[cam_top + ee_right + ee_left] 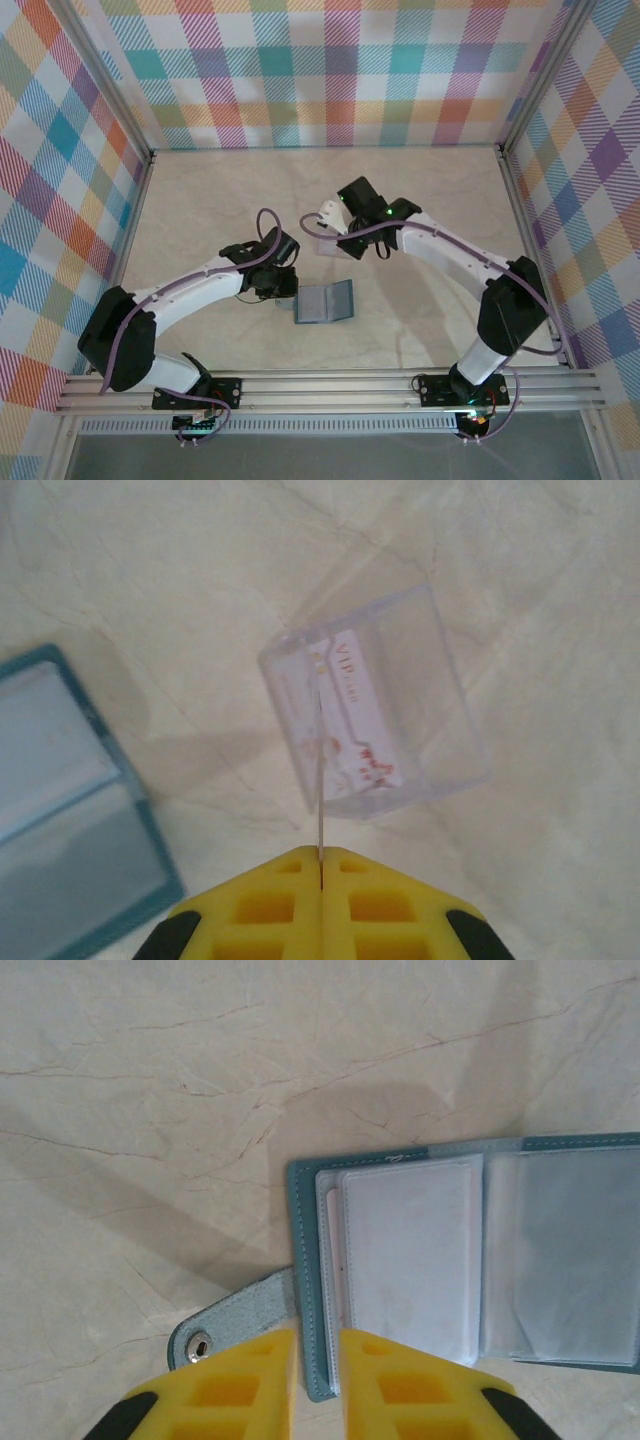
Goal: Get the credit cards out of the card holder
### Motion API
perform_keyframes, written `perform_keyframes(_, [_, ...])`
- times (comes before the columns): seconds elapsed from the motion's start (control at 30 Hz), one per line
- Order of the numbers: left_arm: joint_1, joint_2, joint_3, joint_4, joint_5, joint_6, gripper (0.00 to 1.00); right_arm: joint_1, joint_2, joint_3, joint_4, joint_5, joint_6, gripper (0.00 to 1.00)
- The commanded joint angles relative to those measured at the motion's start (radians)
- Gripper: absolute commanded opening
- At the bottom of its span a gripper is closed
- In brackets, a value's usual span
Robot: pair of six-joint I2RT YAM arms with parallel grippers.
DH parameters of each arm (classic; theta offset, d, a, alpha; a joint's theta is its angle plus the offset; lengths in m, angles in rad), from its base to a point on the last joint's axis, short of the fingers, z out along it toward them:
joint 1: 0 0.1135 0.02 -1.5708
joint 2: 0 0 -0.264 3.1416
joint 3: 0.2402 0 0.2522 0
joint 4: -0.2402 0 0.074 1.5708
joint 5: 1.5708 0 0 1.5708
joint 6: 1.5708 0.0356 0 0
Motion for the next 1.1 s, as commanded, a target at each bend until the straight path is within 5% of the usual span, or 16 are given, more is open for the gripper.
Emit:
perform_keyframes(0.0, [0.01,-0.038,-0.027,0.017,-0.003,0.013,0.22,-0.033,0.053,0.092,-0.106,-0.019,-0.208,0.0])
perform_keyframes(0.47, [0.012,-0.04,-0.024,-0.021,-0.025,0.029,0.26,-0.079,0.342,0.491,-0.44,-0.152,-0.291,0.0])
perform_keyframes(1.07, [0.022,-0.055,-0.043,-0.024,-0.028,0.034,0.26,-0.094,0.528,0.658,-0.502,-0.174,-0.289,0.0])
